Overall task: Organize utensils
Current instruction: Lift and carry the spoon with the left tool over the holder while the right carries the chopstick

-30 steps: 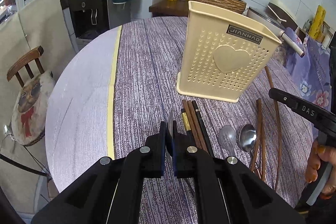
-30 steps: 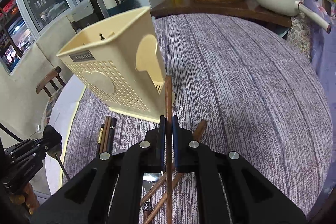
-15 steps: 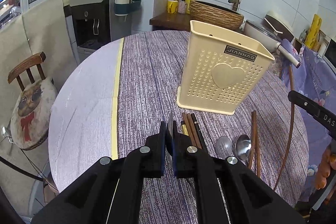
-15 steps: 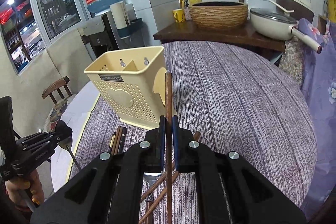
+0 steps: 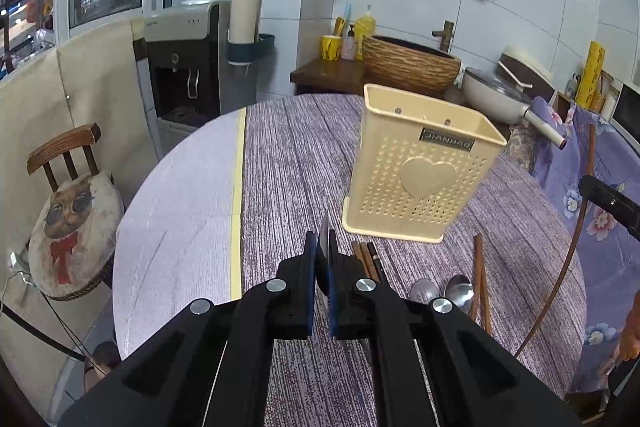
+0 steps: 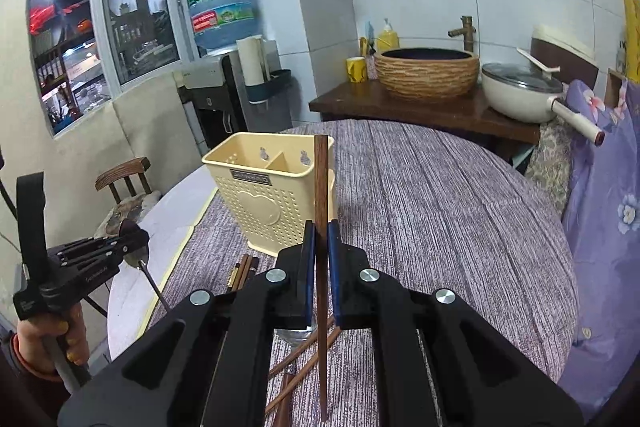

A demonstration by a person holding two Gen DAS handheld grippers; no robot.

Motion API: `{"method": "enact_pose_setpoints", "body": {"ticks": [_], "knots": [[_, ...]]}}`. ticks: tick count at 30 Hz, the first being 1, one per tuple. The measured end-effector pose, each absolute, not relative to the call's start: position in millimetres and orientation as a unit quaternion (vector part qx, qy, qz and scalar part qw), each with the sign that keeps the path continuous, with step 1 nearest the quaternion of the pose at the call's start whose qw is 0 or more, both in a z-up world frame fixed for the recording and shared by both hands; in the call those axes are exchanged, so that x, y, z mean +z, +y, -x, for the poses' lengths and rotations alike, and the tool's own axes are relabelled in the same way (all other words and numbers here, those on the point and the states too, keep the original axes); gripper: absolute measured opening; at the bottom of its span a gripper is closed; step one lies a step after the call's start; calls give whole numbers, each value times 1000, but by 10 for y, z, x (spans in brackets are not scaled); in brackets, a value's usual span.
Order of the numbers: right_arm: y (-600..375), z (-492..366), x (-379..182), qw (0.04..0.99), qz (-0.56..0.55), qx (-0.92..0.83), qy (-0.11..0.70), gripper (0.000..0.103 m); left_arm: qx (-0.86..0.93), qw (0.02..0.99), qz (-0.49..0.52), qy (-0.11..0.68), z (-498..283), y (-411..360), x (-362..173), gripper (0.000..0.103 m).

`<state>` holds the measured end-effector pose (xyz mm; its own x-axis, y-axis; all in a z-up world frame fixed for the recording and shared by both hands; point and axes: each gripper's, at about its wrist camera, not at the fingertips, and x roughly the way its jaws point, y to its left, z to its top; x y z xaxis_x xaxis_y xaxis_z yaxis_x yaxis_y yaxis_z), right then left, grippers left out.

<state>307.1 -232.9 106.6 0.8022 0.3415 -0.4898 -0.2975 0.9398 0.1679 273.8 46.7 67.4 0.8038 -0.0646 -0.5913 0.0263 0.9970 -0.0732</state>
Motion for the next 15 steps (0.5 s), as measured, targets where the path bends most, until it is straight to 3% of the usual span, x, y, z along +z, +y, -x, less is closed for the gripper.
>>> {"method": "enact_pose_setpoints", "body": {"ticks": [15], "knots": [[-2244, -2999, 1974, 964, -58, 211, 152, 7, -42, 977, 17, 210, -2814, 242, 1637, 6]]}}
